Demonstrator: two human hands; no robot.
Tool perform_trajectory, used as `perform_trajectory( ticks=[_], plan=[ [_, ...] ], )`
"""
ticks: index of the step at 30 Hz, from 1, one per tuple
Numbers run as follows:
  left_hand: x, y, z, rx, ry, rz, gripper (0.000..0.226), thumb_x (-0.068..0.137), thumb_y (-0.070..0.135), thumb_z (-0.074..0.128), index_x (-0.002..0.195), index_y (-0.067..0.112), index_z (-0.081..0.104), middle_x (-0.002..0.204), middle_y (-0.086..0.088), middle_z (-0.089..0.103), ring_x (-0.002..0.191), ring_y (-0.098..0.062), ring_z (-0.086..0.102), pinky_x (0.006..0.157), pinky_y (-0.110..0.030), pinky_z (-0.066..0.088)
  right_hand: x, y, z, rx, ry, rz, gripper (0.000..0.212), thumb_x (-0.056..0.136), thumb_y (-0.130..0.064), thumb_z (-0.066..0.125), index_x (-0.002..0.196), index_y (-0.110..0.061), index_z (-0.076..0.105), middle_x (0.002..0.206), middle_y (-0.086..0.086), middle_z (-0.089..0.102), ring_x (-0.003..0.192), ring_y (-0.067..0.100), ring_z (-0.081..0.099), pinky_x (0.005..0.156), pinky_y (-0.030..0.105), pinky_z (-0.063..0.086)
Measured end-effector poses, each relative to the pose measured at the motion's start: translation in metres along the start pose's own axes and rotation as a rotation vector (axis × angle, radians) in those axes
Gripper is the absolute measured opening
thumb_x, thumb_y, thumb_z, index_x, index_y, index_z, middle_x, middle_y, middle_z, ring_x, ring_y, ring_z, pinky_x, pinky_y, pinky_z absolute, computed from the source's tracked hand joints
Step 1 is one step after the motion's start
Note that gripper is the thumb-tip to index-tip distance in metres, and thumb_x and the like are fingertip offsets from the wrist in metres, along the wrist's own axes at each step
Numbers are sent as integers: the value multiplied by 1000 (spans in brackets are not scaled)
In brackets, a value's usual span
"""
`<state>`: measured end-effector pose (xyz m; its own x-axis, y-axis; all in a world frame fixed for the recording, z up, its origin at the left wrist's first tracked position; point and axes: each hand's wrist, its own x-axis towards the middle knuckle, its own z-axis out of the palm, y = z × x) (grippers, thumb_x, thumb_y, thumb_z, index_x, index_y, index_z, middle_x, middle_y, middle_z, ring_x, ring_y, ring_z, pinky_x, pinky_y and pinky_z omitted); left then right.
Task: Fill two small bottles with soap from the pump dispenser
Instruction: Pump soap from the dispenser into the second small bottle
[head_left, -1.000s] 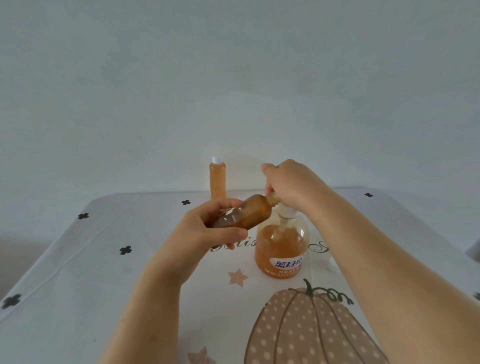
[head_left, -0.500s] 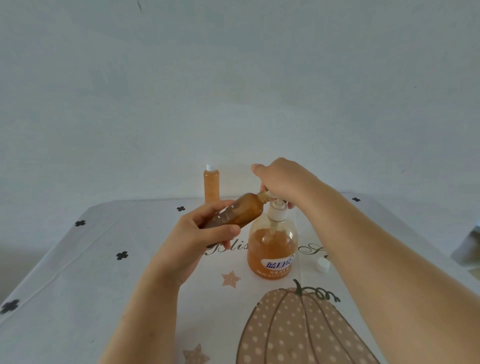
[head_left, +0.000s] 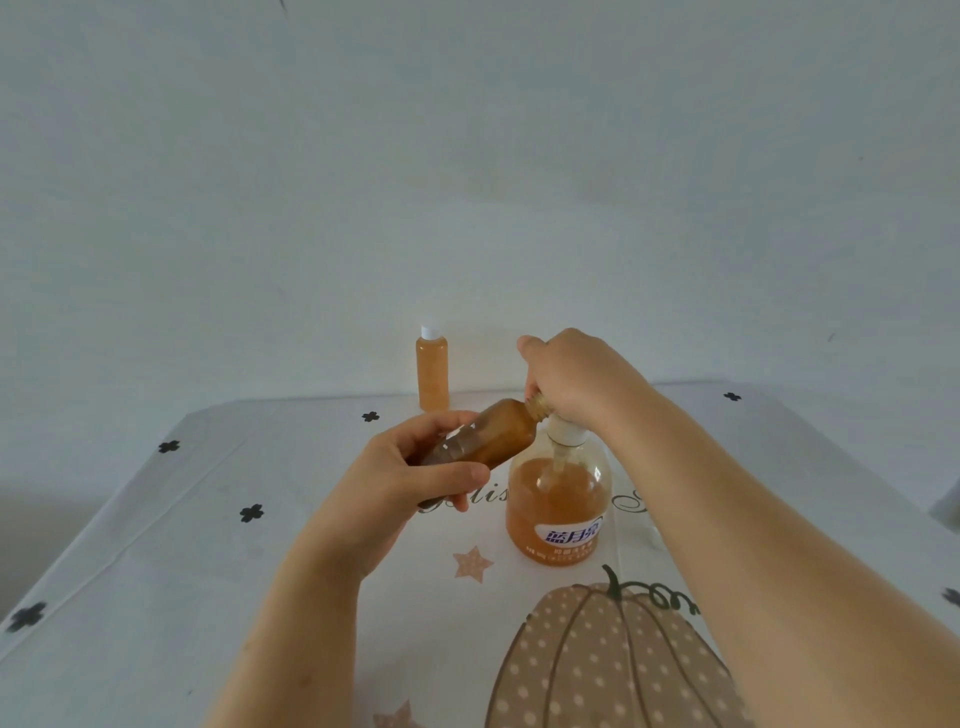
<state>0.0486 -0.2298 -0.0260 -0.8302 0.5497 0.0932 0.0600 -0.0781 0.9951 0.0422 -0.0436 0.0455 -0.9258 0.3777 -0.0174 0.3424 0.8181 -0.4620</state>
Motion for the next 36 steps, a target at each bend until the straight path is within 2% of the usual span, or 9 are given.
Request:
perform_trajectory(
  ticks=[7, 11, 16, 20, 23, 25, 29, 32, 36],
  plan=[
    [2, -2, -1, 2, 6, -14, 48, 53, 24, 85, 101, 26, 76, 79, -4, 68, 66, -21, 59, 81, -45, 41, 4, 3, 3, 0, 14, -4, 37, 103, -20, 27, 99, -10, 62, 93, 6, 62, 74, 19, 53, 74, 35, 45],
    [1, -2, 0, -5, 16, -10, 42, 61, 15, 83, 101, 26, 77, 79, -4, 67, 66, -22, 59, 81, -45, 41, 0, -1, 3, 42, 28, 32, 33, 101, -19, 33, 105, -8, 64, 97, 8, 64, 81, 23, 58, 78, 36, 49],
    [-1, 1, 4, -29, 15, 34, 48, 56, 27, 85, 103, 27, 77, 78, -2, 68, 67, -21, 59, 79, -42, 45, -7, -5, -8, 52, 61, 51, 37, 103, -24, 34, 103, -10, 68, 96, 9, 67, 86, 26, 63, 83, 36, 52],
    [-2, 3, 7, -59, 21, 65, 49, 56, 28, 84, 104, 26, 78, 75, -1, 66, 65, -21, 58, 76, -40, 44, -12, -9, -20, -13, 65, 48, 49, 104, -38, 31, 98, -9, 70, 77, 7, 68, 67, 23, 61, 74, 33, 51],
    [-2, 3, 7, -57, 29, 65, 49, 56, 27, 85, 105, 26, 77, 79, -3, 67, 66, -22, 58, 79, -45, 42, -13, -10, -18, -82, 11, 4, 27, 103, -16, 38, 116, -8, 60, 92, 10, 61, 82, 26, 63, 86, 39, 56],
    [-3, 4, 6, -55, 24, 54, 49, 57, 28, 84, 105, 26, 77, 76, -4, 66, 66, -22, 58, 79, -43, 43, -15, -10, -17, -100, 11, -7, 27, 100, -5, 39, 122, -9, 53, 98, 9, 55, 86, 27, 60, 88, 41, 56],
    [-6, 5, 5, -41, 6, 26, 44, 57, 29, 82, 102, 28, 78, 74, -9, 66, 67, -23, 61, 80, -40, 48, -9, -8, -14, -187, -7, -61, 24, 102, -8, 36, 118, -10, 54, 102, 9, 56, 89, 26, 58, 89, 41, 55],
    [-5, 6, 3, -37, -10, -2, 44, 59, 27, 82, 102, 27, 78, 77, -13, 66, 67, -23, 61, 83, -42, 48, -3, -3, -10, -214, -9, -91, 34, 97, -5, 35, 126, -11, 51, 105, 5, 59, 77, 19, 51, 77, 34, 48],
    [-2, 8, -2, -35, -50, -41, 42, 62, 20, 81, 103, 20, 77, 76, -14, 67, 68, -21, 64, 68, -28, 54, 0, 1, -2, -192, 23, -108, 38, 96, 1, 34, 128, -11, 50, 104, 5, 58, 84, 22, 55, 82, 37, 52]
  ],
)
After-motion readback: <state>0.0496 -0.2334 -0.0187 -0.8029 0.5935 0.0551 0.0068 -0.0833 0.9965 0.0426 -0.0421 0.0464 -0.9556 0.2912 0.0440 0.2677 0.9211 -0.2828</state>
